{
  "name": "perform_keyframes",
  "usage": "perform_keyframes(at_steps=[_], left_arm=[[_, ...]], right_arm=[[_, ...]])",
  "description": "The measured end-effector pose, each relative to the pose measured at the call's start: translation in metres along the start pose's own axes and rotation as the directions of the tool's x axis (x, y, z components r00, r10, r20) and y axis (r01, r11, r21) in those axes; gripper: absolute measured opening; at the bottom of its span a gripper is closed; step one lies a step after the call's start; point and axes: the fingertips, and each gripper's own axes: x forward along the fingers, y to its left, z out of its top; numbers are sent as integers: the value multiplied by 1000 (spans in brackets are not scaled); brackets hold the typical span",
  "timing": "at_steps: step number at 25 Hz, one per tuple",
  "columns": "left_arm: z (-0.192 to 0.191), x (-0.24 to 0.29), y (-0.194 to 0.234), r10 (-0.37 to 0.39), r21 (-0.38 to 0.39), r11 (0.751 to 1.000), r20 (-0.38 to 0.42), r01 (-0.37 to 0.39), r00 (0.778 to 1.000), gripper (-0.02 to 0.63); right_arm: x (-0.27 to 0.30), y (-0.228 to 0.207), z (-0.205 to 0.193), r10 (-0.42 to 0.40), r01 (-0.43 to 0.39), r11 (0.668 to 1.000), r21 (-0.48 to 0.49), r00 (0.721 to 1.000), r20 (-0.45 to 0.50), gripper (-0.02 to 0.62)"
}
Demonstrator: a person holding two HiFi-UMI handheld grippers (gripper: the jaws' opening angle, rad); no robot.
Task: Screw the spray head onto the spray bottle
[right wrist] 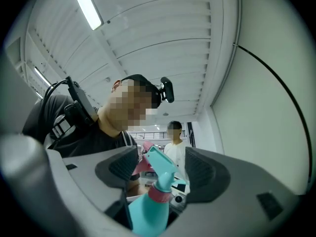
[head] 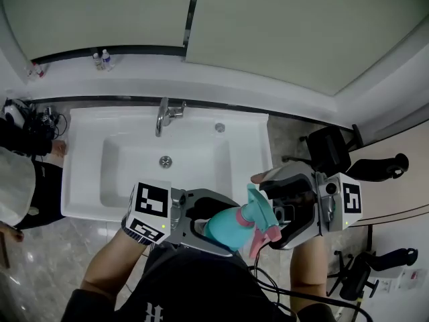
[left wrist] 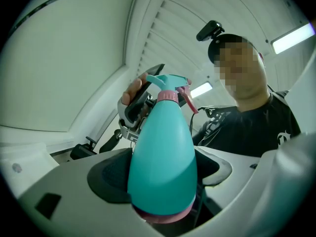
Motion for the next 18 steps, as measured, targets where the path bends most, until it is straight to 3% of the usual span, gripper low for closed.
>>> perform_keyframes(at_steps=[3,6,8,9,13,14,16,18], left_arm=[[2,-3,1,33,16,999,14,-33,999,379],[2,-13,6,119,25,992,51,-120,992,380],[1,-24,15,222,58,973,63,-226,973,380],[0,-29,18,276,85,956,64,-281,959,380],[-12,-38,12,432,152,884,92,-442,897,380],[-17,-37,7,461,149,869,103,-472,882,380],[-29,-31,-4,516,128,839,125,-529,848,380],[-39,-22,-16,562,107,810,140,-577,815,380]], right_arm=[[-5,-12,14,-91,91,996,2,994,68,302],[-28,-21,27,-265,260,964,52,950,163,302],[-53,-25,16,-432,419,902,107,888,159,294],[-65,-25,3,-517,502,855,130,846,132,243],[-106,-10,-68,-787,781,595,189,614,-60,14],[-112,-2,-84,-816,820,544,177,566,-114,2],[-118,16,-106,-836,858,495,136,513,-196,0],[-117,35,-118,-831,864,494,97,502,-240,0]])
